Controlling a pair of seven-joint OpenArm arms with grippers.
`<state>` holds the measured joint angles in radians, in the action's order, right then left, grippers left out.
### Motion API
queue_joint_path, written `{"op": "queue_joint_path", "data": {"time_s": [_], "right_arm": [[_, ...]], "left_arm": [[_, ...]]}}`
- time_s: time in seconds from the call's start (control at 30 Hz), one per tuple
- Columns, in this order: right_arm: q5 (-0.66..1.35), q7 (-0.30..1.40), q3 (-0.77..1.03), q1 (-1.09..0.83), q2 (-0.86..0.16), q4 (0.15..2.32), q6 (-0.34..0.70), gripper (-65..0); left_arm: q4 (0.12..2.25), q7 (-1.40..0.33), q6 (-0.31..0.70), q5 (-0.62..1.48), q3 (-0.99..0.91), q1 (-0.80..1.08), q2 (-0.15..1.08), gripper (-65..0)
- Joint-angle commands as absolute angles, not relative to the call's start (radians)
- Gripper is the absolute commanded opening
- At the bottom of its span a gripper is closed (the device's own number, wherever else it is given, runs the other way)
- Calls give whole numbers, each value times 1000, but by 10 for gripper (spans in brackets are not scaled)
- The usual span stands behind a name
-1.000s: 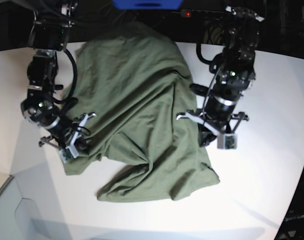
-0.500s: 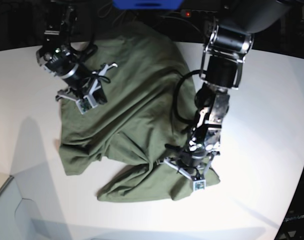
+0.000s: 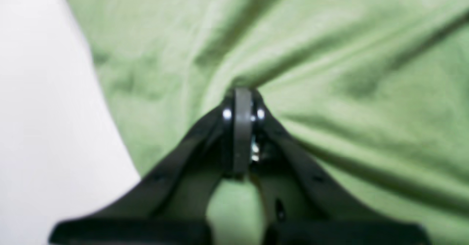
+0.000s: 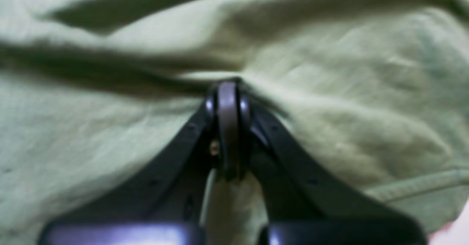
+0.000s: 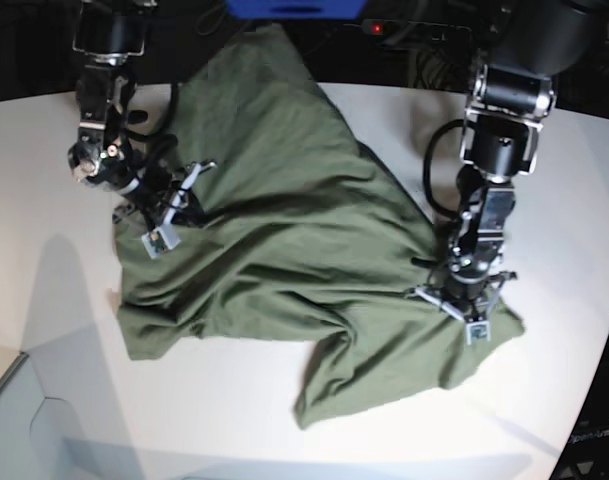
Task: Layout the t-shirt on the table in an organized manner, then fold the t-shirt properly
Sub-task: 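Pull the shirt with the left gripper away from the right gripper, then release and regrasp the shirt edge with the left gripper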
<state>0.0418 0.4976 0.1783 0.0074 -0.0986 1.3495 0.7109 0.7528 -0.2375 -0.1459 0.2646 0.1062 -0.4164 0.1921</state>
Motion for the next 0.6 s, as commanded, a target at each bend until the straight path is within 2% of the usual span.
{"op": "queue_joint_path", "data": {"time_s": [0.0,0.17,0.33,0.43,0.57], "right_arm": [[-1,539,180,47,-120,1323,698,-650],[-1,539,176,206,-168,1199,698,-650],[-2,539,176,371,-171,1122,698,-650],[-1,541,179,420,-171,1153,698,-650],[-1,564,180,374,-185,1322,698,-650]], "left_arm": [[786,-280,-160,265,107,-386,213,-649],[1095,-311,-162,285,85,-159,283,-649],[1489,-476,-157,401,-93,30,263,-649],[1636,-533,-157,414,-185,73,229,-649],[1788,-631,-156,418,-283,122,214,-649]]}}
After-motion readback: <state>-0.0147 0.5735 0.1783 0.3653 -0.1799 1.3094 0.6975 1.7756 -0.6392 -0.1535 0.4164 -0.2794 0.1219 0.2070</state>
